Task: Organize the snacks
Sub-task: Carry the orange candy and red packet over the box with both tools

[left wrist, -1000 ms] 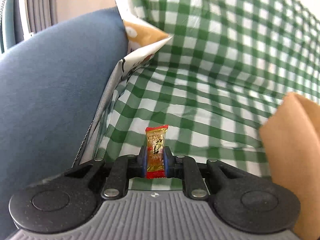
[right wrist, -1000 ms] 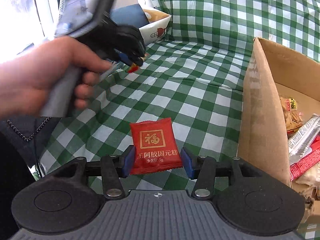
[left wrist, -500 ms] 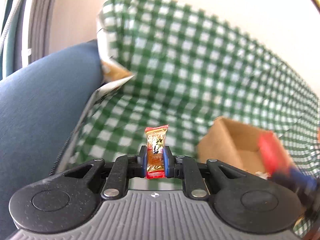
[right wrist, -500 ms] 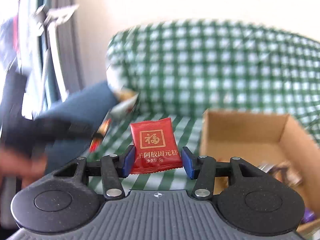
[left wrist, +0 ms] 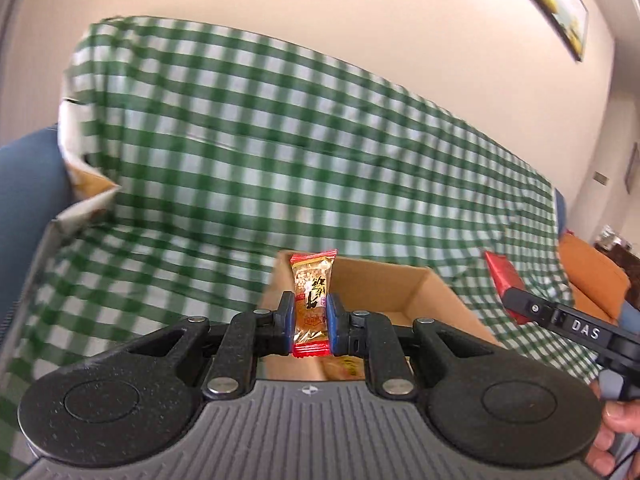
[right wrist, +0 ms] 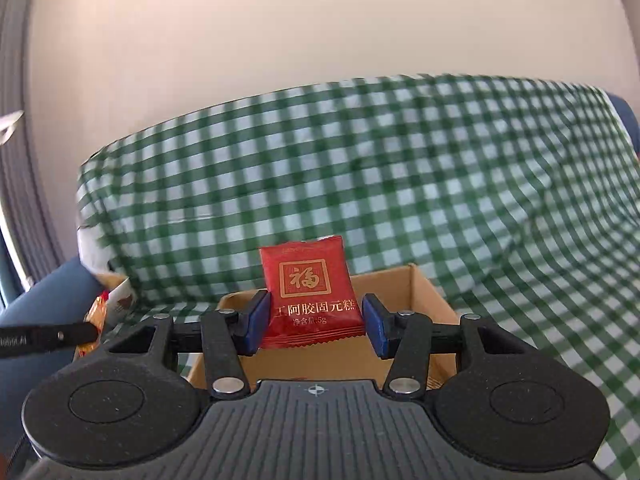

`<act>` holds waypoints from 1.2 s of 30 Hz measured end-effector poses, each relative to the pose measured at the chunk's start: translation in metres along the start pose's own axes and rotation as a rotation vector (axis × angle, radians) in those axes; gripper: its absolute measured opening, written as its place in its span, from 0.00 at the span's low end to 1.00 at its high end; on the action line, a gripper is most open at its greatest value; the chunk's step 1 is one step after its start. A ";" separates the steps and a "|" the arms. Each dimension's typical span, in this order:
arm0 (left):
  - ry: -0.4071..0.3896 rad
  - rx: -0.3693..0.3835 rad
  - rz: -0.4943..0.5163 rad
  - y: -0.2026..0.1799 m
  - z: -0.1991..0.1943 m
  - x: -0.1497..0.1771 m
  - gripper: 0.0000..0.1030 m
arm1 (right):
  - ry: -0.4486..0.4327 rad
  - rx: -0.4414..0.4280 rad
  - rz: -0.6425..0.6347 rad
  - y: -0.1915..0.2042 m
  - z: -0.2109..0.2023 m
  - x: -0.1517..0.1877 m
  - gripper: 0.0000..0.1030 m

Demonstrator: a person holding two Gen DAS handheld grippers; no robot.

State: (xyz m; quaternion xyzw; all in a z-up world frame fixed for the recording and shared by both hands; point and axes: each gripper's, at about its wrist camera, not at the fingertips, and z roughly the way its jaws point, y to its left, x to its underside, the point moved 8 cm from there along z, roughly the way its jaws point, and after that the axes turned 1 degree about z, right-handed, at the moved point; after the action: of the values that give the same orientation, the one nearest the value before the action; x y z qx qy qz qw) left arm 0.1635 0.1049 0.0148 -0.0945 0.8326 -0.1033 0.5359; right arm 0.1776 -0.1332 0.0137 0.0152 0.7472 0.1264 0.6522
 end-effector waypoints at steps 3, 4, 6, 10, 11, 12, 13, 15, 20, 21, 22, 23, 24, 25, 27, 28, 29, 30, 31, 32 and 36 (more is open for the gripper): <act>0.009 0.035 0.018 -0.019 0.009 0.005 0.16 | 0.004 0.031 0.003 -0.019 -0.001 0.003 0.50; 0.013 0.044 0.022 -0.022 0.012 0.005 0.16 | 0.007 0.037 0.003 -0.023 -0.001 0.004 0.50; 0.020 0.060 0.028 -0.029 0.018 0.007 0.16 | 0.007 0.054 -0.009 -0.031 -0.005 0.007 0.50; 0.026 0.086 0.035 -0.039 0.025 0.008 0.16 | 0.010 0.078 -0.045 -0.041 -0.007 0.011 0.50; 0.026 0.089 0.039 -0.042 0.027 0.008 0.16 | 0.011 0.080 -0.053 -0.042 -0.007 0.011 0.50; 0.028 0.091 0.042 -0.043 0.029 0.008 0.16 | 0.012 0.080 -0.058 -0.043 -0.007 0.012 0.50; 0.031 0.093 0.044 -0.044 0.031 0.009 0.16 | 0.013 0.081 -0.064 -0.044 -0.008 0.012 0.50; 0.037 0.095 0.041 -0.045 0.033 0.010 0.16 | 0.013 0.082 -0.074 -0.044 -0.007 0.012 0.50; 0.040 0.103 0.043 -0.045 0.032 0.012 0.16 | 0.011 0.071 -0.098 -0.037 -0.005 0.012 0.50; 0.041 0.104 0.044 -0.045 0.033 0.012 0.16 | 0.010 0.068 -0.105 -0.035 -0.004 0.012 0.50; 0.041 0.105 0.044 -0.045 0.034 0.011 0.16 | 0.007 0.065 -0.114 -0.033 -0.004 0.012 0.50; 0.041 0.106 0.044 -0.045 0.034 0.011 0.16 | 0.004 0.062 -0.125 -0.031 -0.004 0.012 0.50; 0.042 0.106 0.043 -0.045 0.034 0.011 0.16 | 0.004 0.058 -0.135 -0.029 -0.003 0.012 0.50; 0.041 0.106 0.044 -0.046 0.034 0.011 0.16 | 0.004 0.056 -0.146 -0.027 -0.003 0.013 0.50; 0.040 0.107 0.043 -0.045 0.034 0.011 0.16 | 0.001 0.052 -0.164 -0.024 -0.004 0.013 0.50; 0.040 0.107 0.044 -0.045 0.034 0.011 0.16 | 0.000 0.051 -0.172 -0.023 -0.004 0.013 0.50; 0.040 0.108 0.044 -0.046 0.034 0.011 0.16 | -0.001 0.050 -0.177 -0.023 -0.004 0.013 0.50; 0.039 0.107 0.044 -0.045 0.033 0.011 0.16 | -0.001 0.051 -0.179 -0.023 -0.004 0.013 0.50; 0.040 0.108 0.042 -0.045 0.033 0.011 0.16 | -0.001 0.052 -0.178 -0.024 -0.003 0.013 0.50; 0.039 0.108 0.042 -0.045 0.033 0.011 0.16 | -0.001 0.053 -0.174 -0.025 -0.004 0.013 0.50; 0.036 0.113 0.042 -0.046 0.032 0.010 0.16 | 0.001 0.057 -0.162 -0.029 -0.003 0.012 0.50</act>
State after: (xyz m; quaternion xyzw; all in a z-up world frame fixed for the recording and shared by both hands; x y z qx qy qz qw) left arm 0.1909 0.0558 0.0056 -0.0447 0.8368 -0.1403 0.5273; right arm 0.1771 -0.1591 -0.0034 -0.0271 0.7498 0.0520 0.6591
